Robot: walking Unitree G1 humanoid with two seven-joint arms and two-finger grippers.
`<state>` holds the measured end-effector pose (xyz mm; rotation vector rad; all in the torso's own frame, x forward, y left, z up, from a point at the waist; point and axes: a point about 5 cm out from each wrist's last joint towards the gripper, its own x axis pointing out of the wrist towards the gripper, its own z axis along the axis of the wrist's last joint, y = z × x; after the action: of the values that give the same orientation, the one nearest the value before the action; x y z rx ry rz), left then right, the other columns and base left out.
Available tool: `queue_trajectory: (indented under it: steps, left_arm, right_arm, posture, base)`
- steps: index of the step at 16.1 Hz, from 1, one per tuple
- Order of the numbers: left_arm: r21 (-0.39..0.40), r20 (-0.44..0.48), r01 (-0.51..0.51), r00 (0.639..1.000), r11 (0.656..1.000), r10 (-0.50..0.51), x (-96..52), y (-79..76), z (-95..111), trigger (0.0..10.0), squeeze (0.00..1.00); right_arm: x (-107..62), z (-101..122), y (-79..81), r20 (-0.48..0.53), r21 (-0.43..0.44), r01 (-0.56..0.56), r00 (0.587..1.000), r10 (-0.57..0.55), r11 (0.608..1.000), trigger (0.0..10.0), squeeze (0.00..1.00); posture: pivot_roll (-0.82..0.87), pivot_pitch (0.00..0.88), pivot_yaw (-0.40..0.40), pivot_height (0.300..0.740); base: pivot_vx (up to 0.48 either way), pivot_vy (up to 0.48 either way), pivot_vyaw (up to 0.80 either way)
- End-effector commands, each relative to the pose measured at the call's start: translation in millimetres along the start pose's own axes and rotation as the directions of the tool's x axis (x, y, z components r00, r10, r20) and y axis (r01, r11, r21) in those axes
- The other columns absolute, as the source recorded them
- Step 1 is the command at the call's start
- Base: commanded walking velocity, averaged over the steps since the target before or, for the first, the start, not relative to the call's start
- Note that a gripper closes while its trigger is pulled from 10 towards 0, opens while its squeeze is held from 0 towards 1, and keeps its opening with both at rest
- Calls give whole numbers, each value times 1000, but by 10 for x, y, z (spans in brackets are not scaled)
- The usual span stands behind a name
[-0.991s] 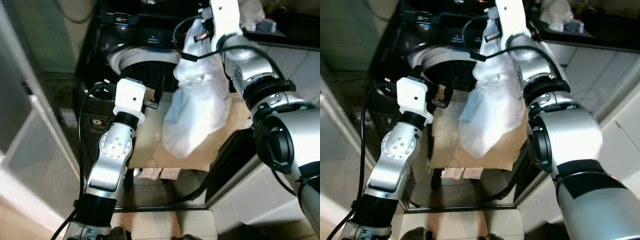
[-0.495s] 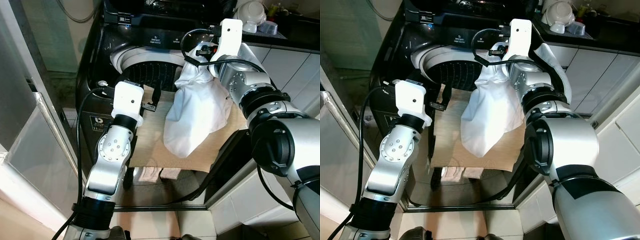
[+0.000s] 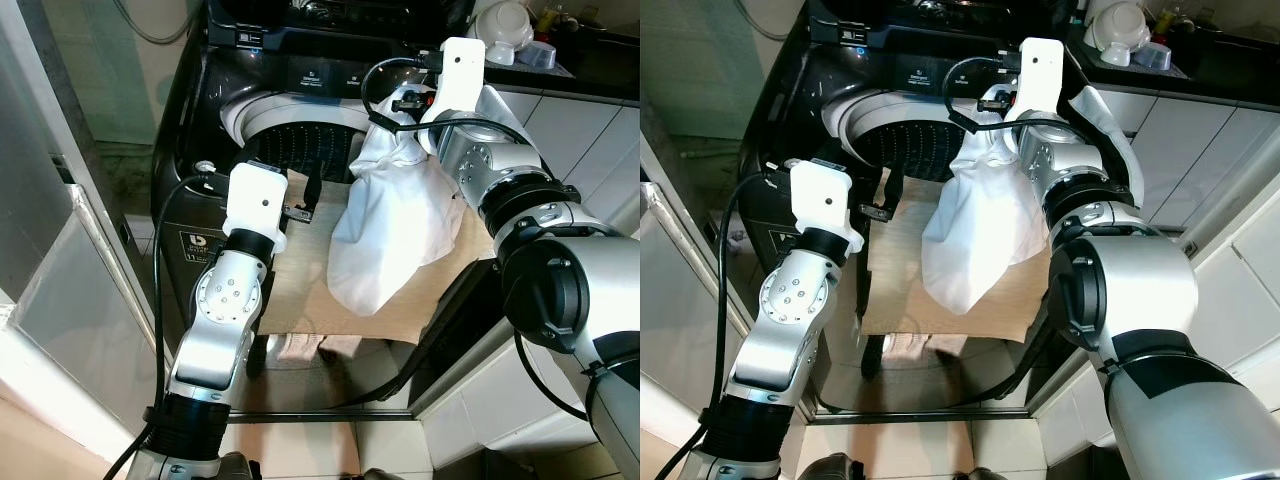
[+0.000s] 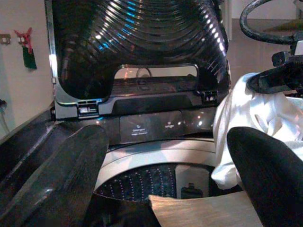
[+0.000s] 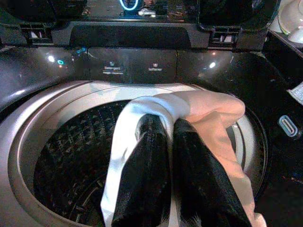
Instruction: Clothes washing
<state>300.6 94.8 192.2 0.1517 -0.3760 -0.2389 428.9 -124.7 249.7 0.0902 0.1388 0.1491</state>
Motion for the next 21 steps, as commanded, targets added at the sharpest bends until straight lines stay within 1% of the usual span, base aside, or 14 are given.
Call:
queue_trajectory:
  steps: [1,4,5,6,7,8,9,16,17,18,19,20,21]
  left_arm:
    - [-6,19,5,1000,1000,-5,8,-23,55,10000,0]
    - [-6,19,5,1000,1000,-5,8,-23,55,10000,0]
    - [-16,2,22,1000,1000,-22,18,-43,37,10000,0]
    - [-21,-4,31,1000,999,-31,24,-55,28,10000,0]
    - [-21,-4,32,999,999,-32,25,-61,28,10000,0]
    - [-22,-4,31,999,999,-32,26,-64,26,10000,0]
    - [-25,-5,31,1000,999,-31,28,-73,21,10000,0]
    - [-28,-8,31,999,999,-31,32,-83,14,10000,0]
    - [-29,-9,29,1000,999,-30,29,-85,11,10000,0]
    - [-30,-11,28,1000,999,-28,27,-86,8,10000,0]
    - [-29,-13,27,1000,999,-27,22,-85,5,10000,0]
    - [-29,-15,25,1000,999,-26,17,-81,2,10000,0]
    - [-29,-16,24,1000,999,-25,16,-78,0,10000,0]
  right_arm:
    - [-5,-1,-42,-6,24,15,1000,-14,1000,10000,0]
    - [-5,-1,-42,-6,24,15,1000,-14,1000,10000,0]
    - [-7,1,-64,-5,-97,50,999,-51,994,10000,1000]
    - [-10,31,-78,19,-197,69,998,-67,978,10000,1000]
    - [-12,49,-89,32,-196,76,997,-71,978,10000,1000]
    - [-13,58,-99,38,-197,83,996,-77,977,10000,604]
    - [-18,84,-119,58,-194,97,994,-87,976,10000,0]
    - [-14,86,-91,71,-208,95,994,-82,973,10000,0]
    - [-16,96,-106,74,-136,101,993,-92,986,10000,1000]
    - [-15,94,-100,64,-159,92,994,-83,983,10000,1000]
    - [-20,167,-85,121,-494,137,989,-88,859,10000,1000]
    - [-18,170,-45,126,-646,123,991,-54,754,10000,1000]
    - [-21,166,-51,138,-712,136,989,-53,689,10000,1000]
  posture:
    - [87,0,-137,740]
    - [87,0,-137,740]
    - [58,0,-116,740]
    - [52,0,-113,740]
    - [51,0,-115,740]
    - [51,0,-116,740]
    - [52,0,-122,740]
    - [51,0,-125,740]
    - [52,0,-130,740]
    - [54,0,-131,740]
    - [57,0,-134,740]
    - [57,0,-133,740]
    - [57,0,-135,740]
  base:
    - [0,0,0]
    - [0,0,0]
    - [0,0,0]
    - [0,0,0]
    - [0,0,0]
    - [0,0,0]
    - [0,0,0]
    - [0,0,0]
    - [0,0,0]
    - [0,0,0]
    - [0,0,0]
    - [0,0,0]
    - [0,0,0]
